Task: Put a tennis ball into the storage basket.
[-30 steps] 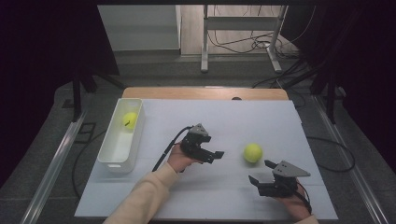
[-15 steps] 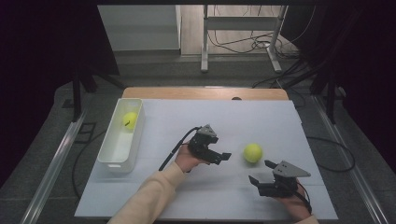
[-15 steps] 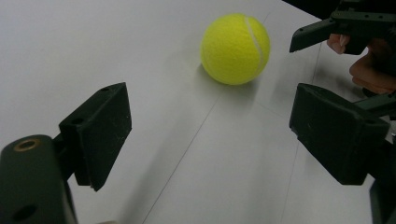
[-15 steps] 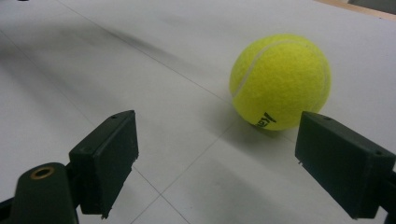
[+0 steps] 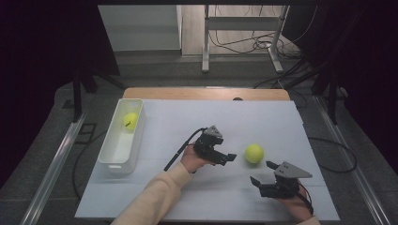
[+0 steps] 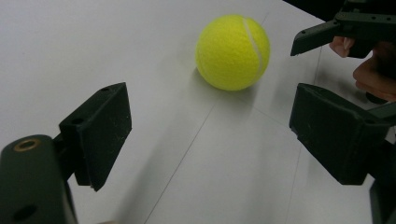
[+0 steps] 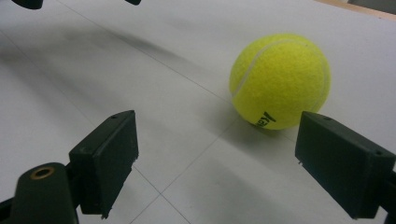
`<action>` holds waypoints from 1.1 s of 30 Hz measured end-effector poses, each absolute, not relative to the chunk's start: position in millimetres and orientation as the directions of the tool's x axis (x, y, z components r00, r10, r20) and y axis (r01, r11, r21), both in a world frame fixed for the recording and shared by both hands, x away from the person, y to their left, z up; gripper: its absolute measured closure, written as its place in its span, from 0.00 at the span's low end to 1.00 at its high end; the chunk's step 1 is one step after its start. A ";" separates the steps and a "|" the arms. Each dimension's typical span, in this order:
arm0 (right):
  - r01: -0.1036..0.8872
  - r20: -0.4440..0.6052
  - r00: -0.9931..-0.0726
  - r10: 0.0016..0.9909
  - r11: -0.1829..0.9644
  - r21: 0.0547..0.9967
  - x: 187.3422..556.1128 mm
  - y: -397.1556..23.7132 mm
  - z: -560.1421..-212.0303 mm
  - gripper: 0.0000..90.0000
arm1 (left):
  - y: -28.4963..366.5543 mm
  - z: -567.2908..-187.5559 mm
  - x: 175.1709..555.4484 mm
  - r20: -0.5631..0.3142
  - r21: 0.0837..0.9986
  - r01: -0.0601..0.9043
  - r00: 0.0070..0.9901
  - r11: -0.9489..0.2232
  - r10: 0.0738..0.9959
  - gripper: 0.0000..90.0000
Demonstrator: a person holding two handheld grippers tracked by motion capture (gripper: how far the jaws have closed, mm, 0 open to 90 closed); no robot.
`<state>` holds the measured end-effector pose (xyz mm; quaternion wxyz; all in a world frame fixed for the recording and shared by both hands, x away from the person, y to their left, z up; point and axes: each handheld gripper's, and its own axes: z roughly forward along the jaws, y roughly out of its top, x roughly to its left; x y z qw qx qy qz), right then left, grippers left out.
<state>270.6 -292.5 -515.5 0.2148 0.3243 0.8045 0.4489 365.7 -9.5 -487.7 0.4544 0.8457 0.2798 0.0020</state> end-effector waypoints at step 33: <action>0.331 -0.050 -0.697 0.715 0.382 0.863 270.4 -293.0 -515.3 0.15 | -34.5 -491.3 369.2 -0.244 0.770 0.450 0.863 -0.453 0.442 0.15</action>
